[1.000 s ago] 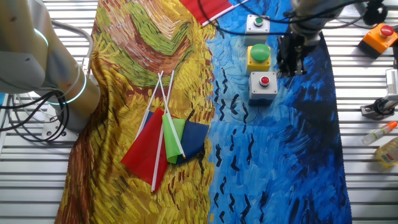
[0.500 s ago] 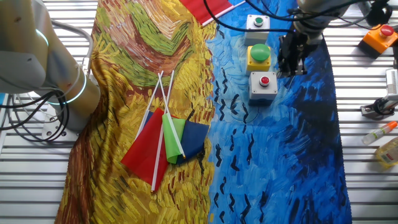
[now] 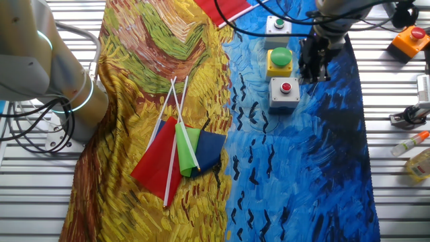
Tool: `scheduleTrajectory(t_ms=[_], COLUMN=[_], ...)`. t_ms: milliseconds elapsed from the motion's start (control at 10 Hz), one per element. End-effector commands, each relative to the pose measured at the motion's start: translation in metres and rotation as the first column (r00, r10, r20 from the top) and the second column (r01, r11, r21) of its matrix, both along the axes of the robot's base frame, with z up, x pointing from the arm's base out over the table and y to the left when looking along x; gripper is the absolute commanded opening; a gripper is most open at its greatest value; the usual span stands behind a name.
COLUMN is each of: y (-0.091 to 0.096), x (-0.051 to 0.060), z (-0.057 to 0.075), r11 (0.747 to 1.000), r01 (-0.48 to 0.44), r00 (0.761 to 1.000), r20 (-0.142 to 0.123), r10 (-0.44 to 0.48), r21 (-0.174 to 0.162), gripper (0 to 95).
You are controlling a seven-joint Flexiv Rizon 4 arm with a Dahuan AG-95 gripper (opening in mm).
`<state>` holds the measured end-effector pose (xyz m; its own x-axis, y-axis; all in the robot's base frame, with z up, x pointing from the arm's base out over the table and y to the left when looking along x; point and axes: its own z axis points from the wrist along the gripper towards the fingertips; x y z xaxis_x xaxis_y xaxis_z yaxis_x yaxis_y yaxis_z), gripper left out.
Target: Press three buttons from left to right in sequence
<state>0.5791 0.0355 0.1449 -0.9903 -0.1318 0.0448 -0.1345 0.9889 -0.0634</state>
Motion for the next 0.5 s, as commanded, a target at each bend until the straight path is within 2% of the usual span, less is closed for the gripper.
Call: scheduleTrajectory(t_ms=[100,300,500], y=[0.0,0.006,0.017], x=[-0.001,-0.003,-0.001], z=[0.0,0.0,0.003], r11=[1.0,1.0,1.0], r01=[-0.002,0.008,0.013], r00=[1.0,1.0,1.0], r20=[0.004,0.003,-0.001], r10=[0.002,-0.008,-0.013], r21=[-0.001,0.003,0.001], gripper=[0.0,0.0,0.0])
